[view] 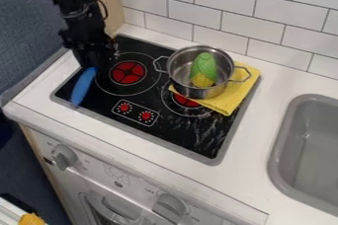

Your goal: Move the blue fork to the bottom left burner

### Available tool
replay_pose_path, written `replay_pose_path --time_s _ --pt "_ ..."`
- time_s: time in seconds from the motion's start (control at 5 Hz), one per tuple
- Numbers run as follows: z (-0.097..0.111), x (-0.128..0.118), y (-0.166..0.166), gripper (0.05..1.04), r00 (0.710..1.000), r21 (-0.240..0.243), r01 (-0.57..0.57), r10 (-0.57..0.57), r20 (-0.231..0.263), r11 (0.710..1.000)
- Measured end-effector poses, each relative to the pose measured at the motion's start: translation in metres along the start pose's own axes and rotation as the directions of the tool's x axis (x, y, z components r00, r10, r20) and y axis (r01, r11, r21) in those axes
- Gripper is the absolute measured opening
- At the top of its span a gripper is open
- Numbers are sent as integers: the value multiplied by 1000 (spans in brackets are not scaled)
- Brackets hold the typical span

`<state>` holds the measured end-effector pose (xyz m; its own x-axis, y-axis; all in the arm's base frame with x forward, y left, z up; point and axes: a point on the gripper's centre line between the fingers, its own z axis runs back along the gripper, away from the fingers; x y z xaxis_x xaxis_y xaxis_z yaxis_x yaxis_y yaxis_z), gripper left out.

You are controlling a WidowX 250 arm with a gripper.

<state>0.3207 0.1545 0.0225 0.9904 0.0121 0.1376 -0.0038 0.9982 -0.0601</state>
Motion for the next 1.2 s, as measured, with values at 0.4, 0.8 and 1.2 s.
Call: replay_pose_path --time_s 0.4,0.8,1.2 --pt "1 -5 9 326 997 60 63 -61 -45 996" --pt "5 1 -2 691 986 32 151 -149 -71 988" --pt "6 2 -9 1004 989 9 119 -118 -86 993"
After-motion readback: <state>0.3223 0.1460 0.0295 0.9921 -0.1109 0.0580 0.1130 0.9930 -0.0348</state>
